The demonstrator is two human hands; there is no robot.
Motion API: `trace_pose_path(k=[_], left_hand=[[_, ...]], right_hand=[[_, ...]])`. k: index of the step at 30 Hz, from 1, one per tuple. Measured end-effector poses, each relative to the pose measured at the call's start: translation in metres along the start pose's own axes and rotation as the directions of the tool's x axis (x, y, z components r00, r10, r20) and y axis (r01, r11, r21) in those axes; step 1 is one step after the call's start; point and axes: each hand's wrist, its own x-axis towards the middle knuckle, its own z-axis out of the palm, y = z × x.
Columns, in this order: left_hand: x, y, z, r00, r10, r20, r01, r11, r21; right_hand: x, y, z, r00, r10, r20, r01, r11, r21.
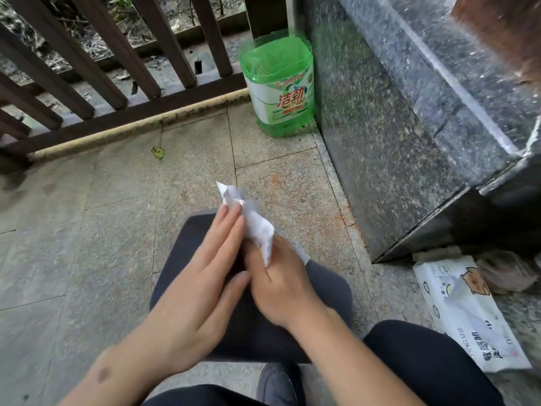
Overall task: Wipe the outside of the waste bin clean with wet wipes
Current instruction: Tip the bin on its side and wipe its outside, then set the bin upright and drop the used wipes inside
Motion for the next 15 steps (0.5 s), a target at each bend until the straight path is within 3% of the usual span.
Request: trace_pose_path(k=[1, 3, 5, 8, 11, 15], left_hand=[[0.0, 0.0, 0.002, 1.0, 0.012, -0.007, -0.011, 0.999, 0.034], [0.0, -0.002, 0.002, 0.997, -0.037, -0.064, 0.041, 0.998, 0.056], [0.003, -0.002, 0.003, 0.978, -0.163, -0.132, 0.165, 0.986, 0.008], [0.007, -0.002, 0.006, 0.964, -0.249, -0.098, 0.253, 0.967, 0.032], [0.015, 0.0, 0.003, 0.975, -0.219, -0.03, 0.221, 0.972, 0.075], [0.034, 0.012, -0.002, 0.981, -0.184, 0.06, 0.177, 0.978, 0.113]], right_hand=[[-0.003, 0.009, -0.008, 0.992, 0.126, 0.02, -0.125, 0.991, -0.044], [-0.013, 0.028, -0.025, 0.884, 0.465, 0.052, -0.453, 0.877, -0.159], [-0.024, 0.042, -0.037, 0.782, 0.621, 0.047, -0.606, 0.777, -0.171], [-0.027, 0.041, -0.039, 0.766, 0.642, 0.028, -0.636, 0.764, -0.112], [-0.025, 0.035, -0.038, 0.746, 0.666, 0.004, -0.666, 0.746, -0.006], [-0.02, 0.021, -0.051, 0.759, 0.637, -0.132, -0.622, 0.77, 0.142]])
